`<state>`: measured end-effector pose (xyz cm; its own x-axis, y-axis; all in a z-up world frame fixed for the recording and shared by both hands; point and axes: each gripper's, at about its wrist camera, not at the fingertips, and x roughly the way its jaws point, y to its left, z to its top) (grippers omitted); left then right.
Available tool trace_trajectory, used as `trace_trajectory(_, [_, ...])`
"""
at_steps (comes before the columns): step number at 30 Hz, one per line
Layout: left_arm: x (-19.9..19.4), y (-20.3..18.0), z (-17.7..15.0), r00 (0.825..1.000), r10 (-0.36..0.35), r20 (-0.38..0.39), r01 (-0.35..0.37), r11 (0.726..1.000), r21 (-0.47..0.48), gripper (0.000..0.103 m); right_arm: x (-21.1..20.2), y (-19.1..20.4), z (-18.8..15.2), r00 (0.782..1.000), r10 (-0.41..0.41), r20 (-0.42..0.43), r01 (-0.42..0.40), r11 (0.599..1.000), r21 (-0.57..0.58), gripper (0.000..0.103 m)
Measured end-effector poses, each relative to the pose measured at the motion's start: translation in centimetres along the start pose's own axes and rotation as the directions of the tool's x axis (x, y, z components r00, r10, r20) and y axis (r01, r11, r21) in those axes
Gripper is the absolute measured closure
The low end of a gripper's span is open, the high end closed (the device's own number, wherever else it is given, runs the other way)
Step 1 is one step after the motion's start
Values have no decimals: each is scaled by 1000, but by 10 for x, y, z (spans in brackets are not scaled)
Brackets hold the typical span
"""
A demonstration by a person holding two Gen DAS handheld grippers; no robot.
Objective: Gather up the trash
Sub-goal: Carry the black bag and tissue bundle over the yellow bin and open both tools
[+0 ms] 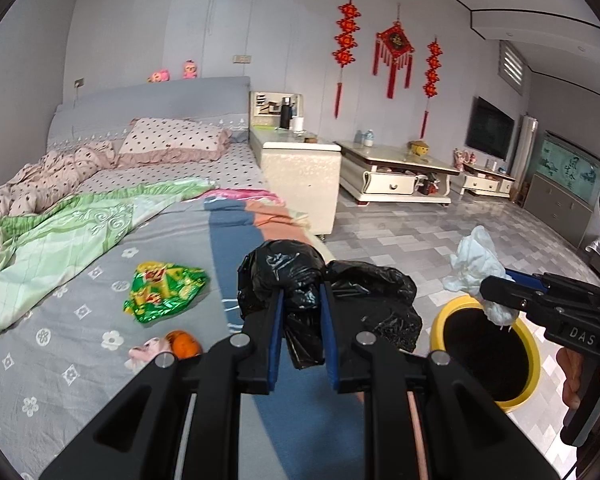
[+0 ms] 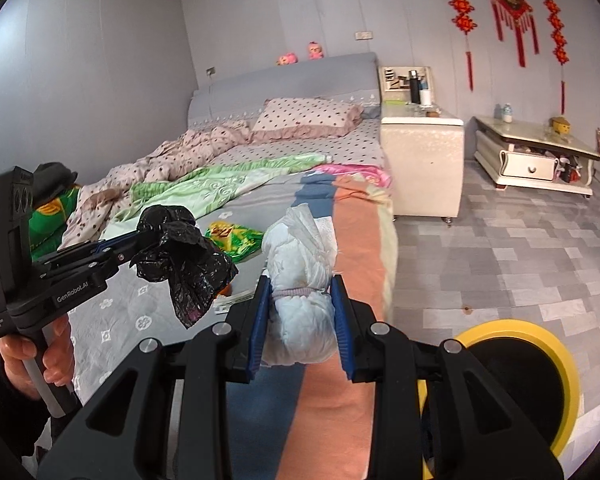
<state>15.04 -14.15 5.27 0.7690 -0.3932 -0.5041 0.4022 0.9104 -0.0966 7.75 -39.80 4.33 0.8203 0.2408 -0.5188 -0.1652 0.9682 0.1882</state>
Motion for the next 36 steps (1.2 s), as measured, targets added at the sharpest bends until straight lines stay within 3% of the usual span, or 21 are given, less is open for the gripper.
trace_trajectory(19, [36,-118,26,983,-182,-16,182,975,125,87,-90,-113,1,980,-180,89,166,975,151,74])
trace_trajectory(36, [95,-191,6,954,-273,-122,289,946,146,87,-96,-193,-34,959,-281,25,265,927,264,74])
